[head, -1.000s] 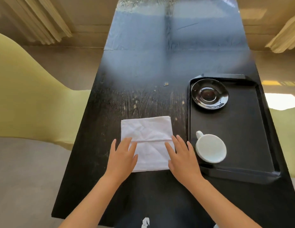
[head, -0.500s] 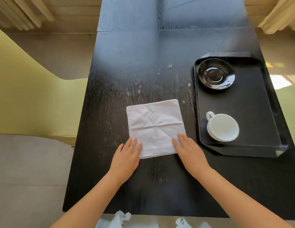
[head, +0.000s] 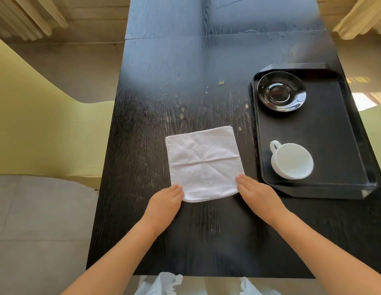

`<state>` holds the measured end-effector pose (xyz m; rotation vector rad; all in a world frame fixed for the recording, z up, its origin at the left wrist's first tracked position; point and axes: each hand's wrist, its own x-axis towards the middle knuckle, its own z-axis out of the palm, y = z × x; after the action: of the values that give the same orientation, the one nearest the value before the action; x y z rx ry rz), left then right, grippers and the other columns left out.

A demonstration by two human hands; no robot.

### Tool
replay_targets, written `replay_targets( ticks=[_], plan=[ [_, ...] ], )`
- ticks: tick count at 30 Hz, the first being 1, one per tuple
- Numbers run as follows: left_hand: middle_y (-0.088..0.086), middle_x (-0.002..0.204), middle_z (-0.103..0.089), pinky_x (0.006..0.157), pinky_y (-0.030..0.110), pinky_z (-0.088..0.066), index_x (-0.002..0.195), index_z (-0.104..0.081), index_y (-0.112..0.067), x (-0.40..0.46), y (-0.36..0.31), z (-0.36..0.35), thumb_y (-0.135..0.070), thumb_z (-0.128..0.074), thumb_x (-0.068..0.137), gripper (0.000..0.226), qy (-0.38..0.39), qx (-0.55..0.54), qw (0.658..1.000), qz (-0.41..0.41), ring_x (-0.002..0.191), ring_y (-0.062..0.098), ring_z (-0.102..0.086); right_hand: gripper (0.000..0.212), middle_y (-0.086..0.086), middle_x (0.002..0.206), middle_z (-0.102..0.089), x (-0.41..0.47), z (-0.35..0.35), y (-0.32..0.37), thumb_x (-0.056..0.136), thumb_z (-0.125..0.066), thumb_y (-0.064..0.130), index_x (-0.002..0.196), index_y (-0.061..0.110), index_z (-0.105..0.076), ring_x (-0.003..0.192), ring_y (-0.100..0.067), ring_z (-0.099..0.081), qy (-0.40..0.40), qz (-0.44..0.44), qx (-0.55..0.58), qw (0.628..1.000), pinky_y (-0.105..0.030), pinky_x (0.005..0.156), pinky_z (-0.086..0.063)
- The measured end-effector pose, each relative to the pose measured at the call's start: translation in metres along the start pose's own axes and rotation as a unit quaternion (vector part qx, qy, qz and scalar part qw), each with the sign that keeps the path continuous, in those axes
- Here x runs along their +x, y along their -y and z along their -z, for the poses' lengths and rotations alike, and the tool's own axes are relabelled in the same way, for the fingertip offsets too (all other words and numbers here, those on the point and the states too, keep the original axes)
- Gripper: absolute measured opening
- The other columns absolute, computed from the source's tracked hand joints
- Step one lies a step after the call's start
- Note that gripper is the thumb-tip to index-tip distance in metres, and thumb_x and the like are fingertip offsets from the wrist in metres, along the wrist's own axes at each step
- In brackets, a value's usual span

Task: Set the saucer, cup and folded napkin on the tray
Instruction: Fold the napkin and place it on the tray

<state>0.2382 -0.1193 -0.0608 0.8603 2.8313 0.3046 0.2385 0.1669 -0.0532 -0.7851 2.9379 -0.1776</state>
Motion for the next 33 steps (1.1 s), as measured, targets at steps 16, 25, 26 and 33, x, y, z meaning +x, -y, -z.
replay_targets(
  ticks=[16, 25, 26, 33],
  plan=[
    [-0.008, 0.095, -0.067, 0.078, 0.009, -0.048, 0.104, -0.069, -0.015, -0.001, 0.045, 0.068, -0.009, -0.062, 0.085, 0.021, -0.054, -0.319, 0.929, 0.182, 0.09, 0.001, -0.062, 0.015, -0.003, 0.083, -0.07, 0.01, 0.055, 0.026, 0.081, -0.065, 0.004, 0.095, 0.009, -0.069, 0.074, -0.017, -0.064, -0.083, -0.2, 0.278, 0.936, -0.031, 0.068, -0.055],
    [0.01, 0.141, -0.045, 0.111, 0.043, -0.031, 0.139, -0.037, -0.008, 0.074, 0.055, 0.052, -0.013, -0.052, 0.092, 0.049, -0.153, -0.244, 0.926, 0.245, 0.134, 0.022, -0.035, 0.03, -0.015, 0.114, -0.063, 0.074, 0.028, 0.003, 0.088, -0.053, 0.01, 0.116, 0.005, -0.058, 0.109, -0.031, -0.056, -0.14, -0.298, 0.169, 0.929, -0.04, 0.088, -0.048],
    [0.011, 0.148, -0.036, 0.114, 0.045, -0.023, 0.142, -0.028, -0.008, 0.074, 0.051, 0.05, -0.015, -0.047, 0.094, 0.052, -0.168, -0.216, 0.929, 0.248, 0.14, 0.021, -0.024, 0.035, -0.016, 0.123, -0.059, 0.072, 0.024, 0.01, 0.088, -0.049, 0.013, 0.122, 0.004, -0.055, 0.118, -0.033, -0.051, -0.152, -0.289, 0.139, 0.935, -0.042, 0.096, -0.044],
    [0.0, 0.158, 0.007, 0.113, 0.052, -0.001, 0.147, 0.0, -0.014, 0.045, 0.002, -0.018, -0.031, -0.019, 0.097, 0.056, -0.05, -0.027, 0.998, 0.038, 0.144, 0.017, 0.001, 0.057, -0.013, 0.154, -0.022, 0.07, -0.018, 0.06, 0.09, -0.033, 0.027, 0.145, 0.013, -0.022, 0.142, -0.027, -0.01, -0.024, -0.201, 0.035, 0.979, -0.048, 0.114, -0.006]
  ],
)
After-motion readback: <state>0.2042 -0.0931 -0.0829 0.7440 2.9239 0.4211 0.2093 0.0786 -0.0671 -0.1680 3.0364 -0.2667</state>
